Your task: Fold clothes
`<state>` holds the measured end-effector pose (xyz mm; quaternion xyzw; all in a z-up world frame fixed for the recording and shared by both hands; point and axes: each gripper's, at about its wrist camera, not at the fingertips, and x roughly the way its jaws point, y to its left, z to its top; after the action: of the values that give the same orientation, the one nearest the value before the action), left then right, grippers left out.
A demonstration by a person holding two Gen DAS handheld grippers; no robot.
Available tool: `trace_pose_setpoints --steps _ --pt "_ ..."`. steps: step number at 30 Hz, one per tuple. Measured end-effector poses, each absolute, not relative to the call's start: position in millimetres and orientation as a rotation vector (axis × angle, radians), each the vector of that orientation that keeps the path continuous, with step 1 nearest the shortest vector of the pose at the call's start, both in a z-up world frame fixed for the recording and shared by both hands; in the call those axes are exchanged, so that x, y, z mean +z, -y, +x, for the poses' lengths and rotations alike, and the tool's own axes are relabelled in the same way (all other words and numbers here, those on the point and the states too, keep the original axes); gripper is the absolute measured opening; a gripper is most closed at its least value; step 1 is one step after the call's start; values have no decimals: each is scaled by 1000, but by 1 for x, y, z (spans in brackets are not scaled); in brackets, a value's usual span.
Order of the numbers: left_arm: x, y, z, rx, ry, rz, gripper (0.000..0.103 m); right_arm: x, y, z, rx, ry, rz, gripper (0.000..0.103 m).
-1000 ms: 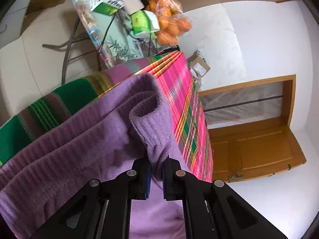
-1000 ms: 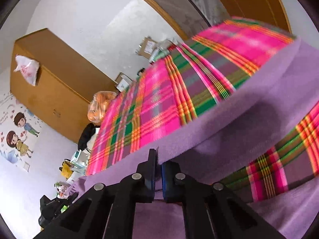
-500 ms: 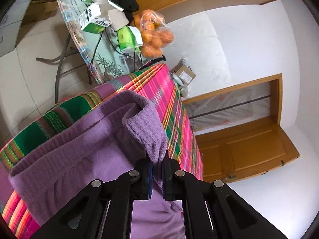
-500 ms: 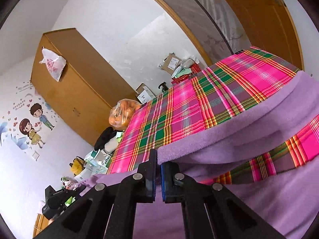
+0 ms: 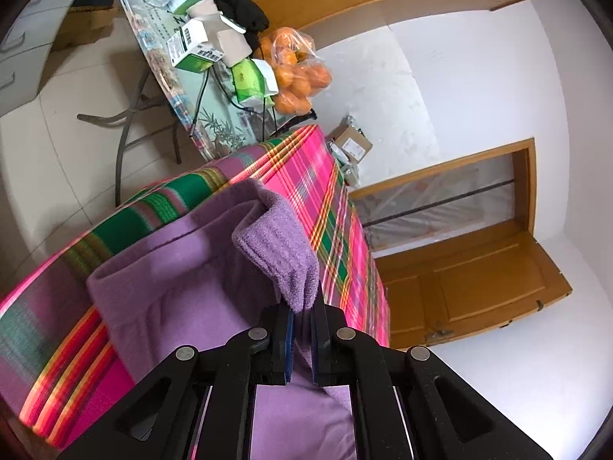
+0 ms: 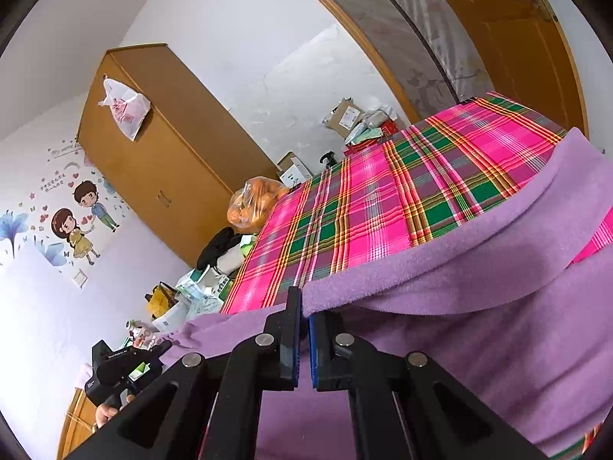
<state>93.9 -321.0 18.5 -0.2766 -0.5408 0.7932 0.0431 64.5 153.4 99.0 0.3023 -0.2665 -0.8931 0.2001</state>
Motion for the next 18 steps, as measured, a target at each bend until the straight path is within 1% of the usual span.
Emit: trace_pose_setpoints --steps 6,18 --pt "9 323 113 2434 1661 -875 6 95 -146 83 -2491 705 861 4" --pt "-18 329 140 2419 1726 -919 6 61 -145 106 -2466 686 999 3"
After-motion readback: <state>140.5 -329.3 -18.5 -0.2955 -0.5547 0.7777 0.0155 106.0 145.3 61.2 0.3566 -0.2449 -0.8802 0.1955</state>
